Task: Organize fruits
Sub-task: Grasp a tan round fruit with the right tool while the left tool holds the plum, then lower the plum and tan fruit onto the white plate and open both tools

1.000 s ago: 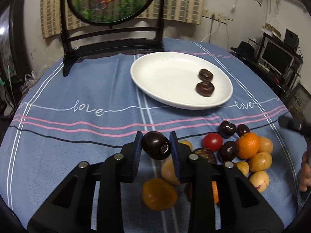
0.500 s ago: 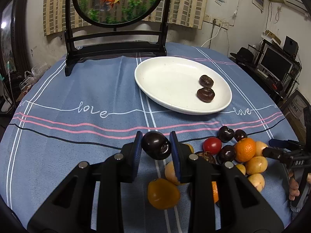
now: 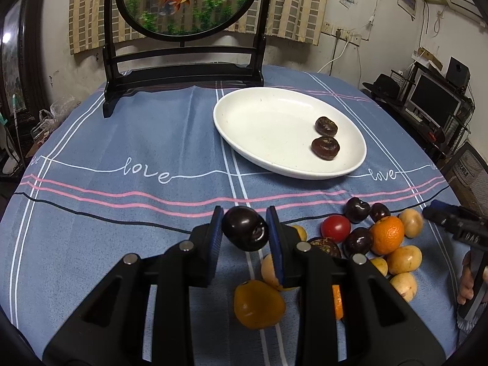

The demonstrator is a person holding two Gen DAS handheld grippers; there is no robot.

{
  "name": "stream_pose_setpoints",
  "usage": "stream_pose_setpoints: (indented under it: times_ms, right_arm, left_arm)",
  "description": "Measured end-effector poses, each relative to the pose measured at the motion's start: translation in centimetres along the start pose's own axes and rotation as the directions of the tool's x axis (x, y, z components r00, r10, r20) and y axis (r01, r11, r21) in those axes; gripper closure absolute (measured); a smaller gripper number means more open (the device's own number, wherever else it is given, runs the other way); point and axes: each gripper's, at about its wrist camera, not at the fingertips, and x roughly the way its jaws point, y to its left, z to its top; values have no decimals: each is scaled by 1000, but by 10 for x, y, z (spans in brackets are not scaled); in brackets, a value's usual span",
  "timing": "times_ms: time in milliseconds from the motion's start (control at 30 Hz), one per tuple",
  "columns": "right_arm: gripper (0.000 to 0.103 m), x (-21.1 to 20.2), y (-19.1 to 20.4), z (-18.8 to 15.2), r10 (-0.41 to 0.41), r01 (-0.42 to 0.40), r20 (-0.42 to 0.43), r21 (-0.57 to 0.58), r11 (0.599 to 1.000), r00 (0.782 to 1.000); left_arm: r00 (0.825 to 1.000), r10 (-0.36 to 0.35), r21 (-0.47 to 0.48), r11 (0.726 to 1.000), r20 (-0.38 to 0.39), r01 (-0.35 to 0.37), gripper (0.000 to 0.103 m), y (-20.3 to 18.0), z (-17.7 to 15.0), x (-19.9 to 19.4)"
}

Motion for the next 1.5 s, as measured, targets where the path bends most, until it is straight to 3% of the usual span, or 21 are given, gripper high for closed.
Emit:
stream_pose_setpoints:
  times_ms: [100,267,667,833,1067,1267,1500]
  right_arm:
    - [38,9,15,-4,-22,20,-25,-81,997,999]
    - [58,20,27,-10,-32,24,-46,-149,989,998]
    - [57,29,34,-14,-101,88,-52,-202,975,994]
    - [59,28,26,-12,-59,49,-59,-159,986,997]
    - [58,8,12,-1,-11,11,8,-65,998,1000]
    - [58,-2,15,35,89,-89,29,-5,996,996]
    - [58,13,53,103,119,-115,57,-74,991,991]
  left_arm:
    - [1000,-1,0,1000,-2,1,74,0,0,1]
    - [1000,-2,0,1000,-8,2,74,-1,0,2]
    - [1000,5,5,1000,-27,-5,74,-1,-1,7]
    - [1000,3,-2,1000,-28,-3,74,1,0,8]
    - [1000,4,-1,1000,-25,-5,74,-1,4,8]
    - [999,28,24,999,-18,-28,74,-12,34,11]
    - [998,62,94,994,-12,-61,74,-33,79,40]
